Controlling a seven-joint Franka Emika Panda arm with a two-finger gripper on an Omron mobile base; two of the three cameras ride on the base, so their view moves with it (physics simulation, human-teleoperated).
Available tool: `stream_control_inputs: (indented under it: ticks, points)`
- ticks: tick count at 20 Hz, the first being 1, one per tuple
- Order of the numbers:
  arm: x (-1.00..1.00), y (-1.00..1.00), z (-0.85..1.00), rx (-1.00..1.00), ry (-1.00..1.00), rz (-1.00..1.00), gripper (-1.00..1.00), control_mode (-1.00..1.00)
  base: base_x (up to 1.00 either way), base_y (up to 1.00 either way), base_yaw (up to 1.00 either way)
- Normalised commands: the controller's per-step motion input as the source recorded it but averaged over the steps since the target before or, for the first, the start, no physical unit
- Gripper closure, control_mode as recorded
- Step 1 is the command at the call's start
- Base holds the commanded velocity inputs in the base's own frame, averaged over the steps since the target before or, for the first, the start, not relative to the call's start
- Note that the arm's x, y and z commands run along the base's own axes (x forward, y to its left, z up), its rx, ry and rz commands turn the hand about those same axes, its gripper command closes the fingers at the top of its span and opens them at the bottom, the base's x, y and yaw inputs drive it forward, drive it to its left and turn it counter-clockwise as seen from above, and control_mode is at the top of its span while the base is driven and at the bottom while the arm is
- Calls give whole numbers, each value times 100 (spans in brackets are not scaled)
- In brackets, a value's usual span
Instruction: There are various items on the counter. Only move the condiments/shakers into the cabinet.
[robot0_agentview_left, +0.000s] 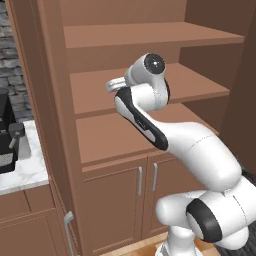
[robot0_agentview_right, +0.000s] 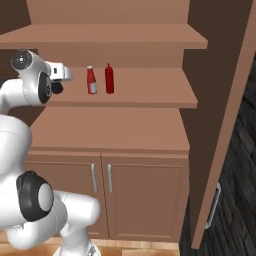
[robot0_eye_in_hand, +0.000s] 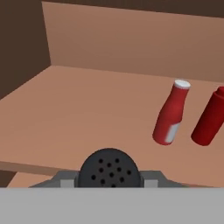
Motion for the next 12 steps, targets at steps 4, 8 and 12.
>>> stream_control_inputs:
  ticks: [4,8,12]
  points:
    - [46,0,-15,0,0,0,100,-100,0,0,0]
    - [35,0,-23,0,0,0,100,-100,0,0,0]
    - [26,3,-26,0,0,0,100,-100,0,0,0]
